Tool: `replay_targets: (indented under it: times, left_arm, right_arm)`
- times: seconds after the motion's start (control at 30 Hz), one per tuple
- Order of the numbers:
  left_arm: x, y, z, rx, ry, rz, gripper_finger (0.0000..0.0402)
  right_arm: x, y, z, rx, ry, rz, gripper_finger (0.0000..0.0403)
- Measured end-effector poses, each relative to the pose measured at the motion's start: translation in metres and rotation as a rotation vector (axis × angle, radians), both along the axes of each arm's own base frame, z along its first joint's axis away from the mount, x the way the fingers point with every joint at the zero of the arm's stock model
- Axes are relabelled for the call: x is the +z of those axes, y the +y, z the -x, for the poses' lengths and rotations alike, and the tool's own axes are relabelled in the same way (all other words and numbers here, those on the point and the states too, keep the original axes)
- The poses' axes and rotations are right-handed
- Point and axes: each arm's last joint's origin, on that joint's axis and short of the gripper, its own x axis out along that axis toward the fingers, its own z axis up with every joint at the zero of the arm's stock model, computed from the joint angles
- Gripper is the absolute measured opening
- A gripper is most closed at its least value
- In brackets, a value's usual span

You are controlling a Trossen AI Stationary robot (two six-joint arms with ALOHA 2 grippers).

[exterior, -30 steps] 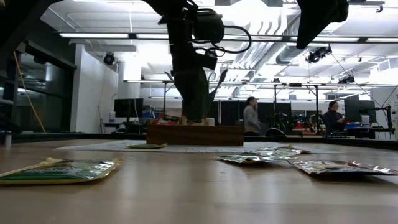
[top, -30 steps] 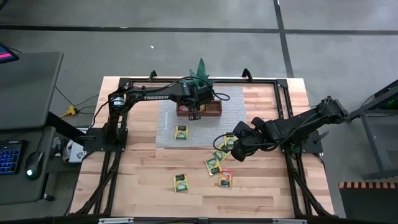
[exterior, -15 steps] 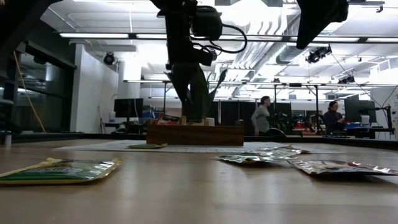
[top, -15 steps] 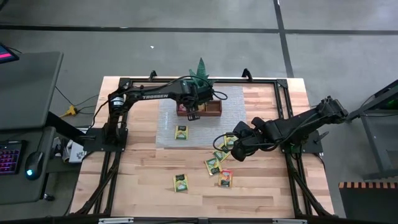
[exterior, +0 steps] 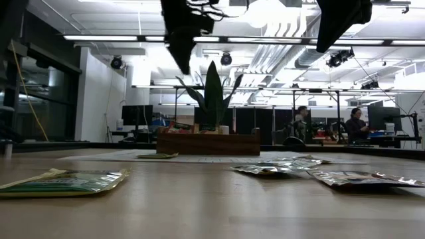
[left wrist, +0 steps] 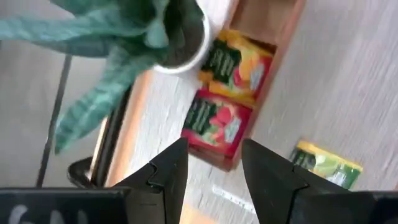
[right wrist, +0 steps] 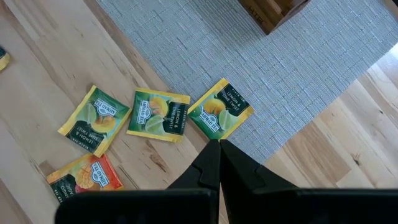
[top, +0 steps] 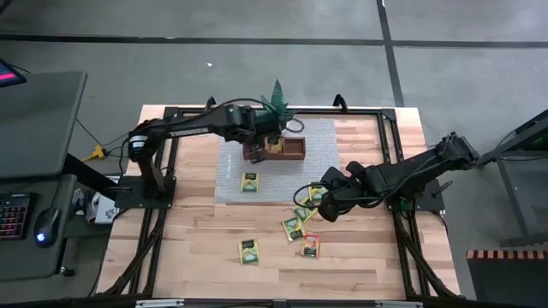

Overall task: Pick & Place Tea
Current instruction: Put the orange tea bag into the middle section of the wooden organizer

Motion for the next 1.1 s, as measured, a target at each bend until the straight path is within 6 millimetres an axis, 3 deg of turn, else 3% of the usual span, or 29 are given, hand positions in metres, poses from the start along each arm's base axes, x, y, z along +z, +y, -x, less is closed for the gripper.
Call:
replay_targets:
  times: [0.37,0.6,0.8,1.1]
  left_arm:
    - [0.039,-0.04,0.046,0.048,0.0,-0.057,0.0147]
    - [0.051,-0.072,0.071,0.058,-0.079,-0.023,0.0147]
    - [0.036,-0.102,0.077,0.057,-0.154,0.035,0.0147]
    - [-0.02,-0.153,0.082,0.021,-0.235,0.163,0.0147]
  right_arm:
    - [0.0,0.002,0.001,0.013,0.017,-0.046,0.0]
    - [-0.001,0.021,0.007,0.066,0.018,-0.093,0.0]
    - [0.0,0.041,0.012,0.097,-0.016,-0.146,0.0]
    - [0.004,0.066,0.007,0.121,-0.149,-0.304,0.0]
